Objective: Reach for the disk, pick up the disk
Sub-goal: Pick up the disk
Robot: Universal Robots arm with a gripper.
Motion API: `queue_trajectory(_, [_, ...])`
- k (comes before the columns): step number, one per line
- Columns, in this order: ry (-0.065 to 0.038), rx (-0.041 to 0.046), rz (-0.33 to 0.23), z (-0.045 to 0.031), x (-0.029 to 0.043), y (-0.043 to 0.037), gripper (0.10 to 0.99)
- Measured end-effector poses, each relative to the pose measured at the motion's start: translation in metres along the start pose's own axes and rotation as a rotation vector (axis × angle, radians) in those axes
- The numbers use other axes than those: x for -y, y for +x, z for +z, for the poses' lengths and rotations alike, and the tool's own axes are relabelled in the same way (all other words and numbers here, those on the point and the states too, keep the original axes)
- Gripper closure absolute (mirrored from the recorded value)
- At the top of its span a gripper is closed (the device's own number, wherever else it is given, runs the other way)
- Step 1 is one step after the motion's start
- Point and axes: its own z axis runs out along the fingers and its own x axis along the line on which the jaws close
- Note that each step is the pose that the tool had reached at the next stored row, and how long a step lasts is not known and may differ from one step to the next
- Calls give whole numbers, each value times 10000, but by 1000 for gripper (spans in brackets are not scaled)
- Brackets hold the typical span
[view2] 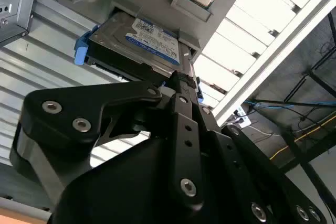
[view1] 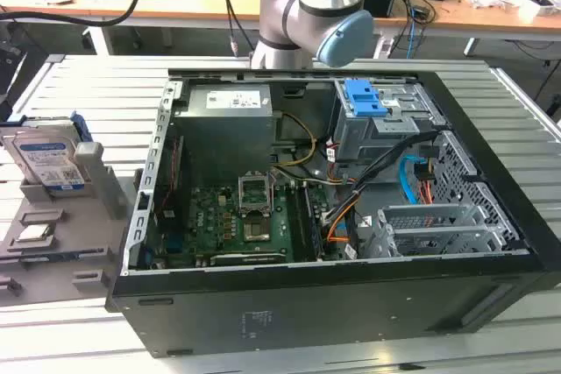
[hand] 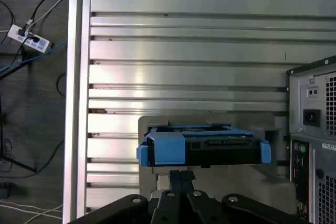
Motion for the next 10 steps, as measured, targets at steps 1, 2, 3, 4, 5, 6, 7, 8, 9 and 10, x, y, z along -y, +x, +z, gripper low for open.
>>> queue_trajectory(1, [0, -2, -43, 0, 0, 0, 980])
queue_trajectory(2, [0, -9, -215, 0, 0, 1, 980])
queue_trajectory(3, [0, -19, -514, 0, 0, 0, 980])
queue_trajectory(4, [0, -22, -594, 0, 0, 0, 980])
queue_trajectory(5, [0, -25, -674, 0, 0, 0, 980])
queue_trajectory(6, [1, -30, -770, 0, 0, 0, 980])
queue_trajectory(7, [0, -32, -844, 0, 0, 0, 980])
queue_trajectory(8, [0, -37, -956, 0, 0, 0, 980])
queue_trajectory(9, [0, -39, -1038, 0, 0, 0, 980])
queue_trajectory(10, [1, -43, -1129, 0, 0, 0, 980])
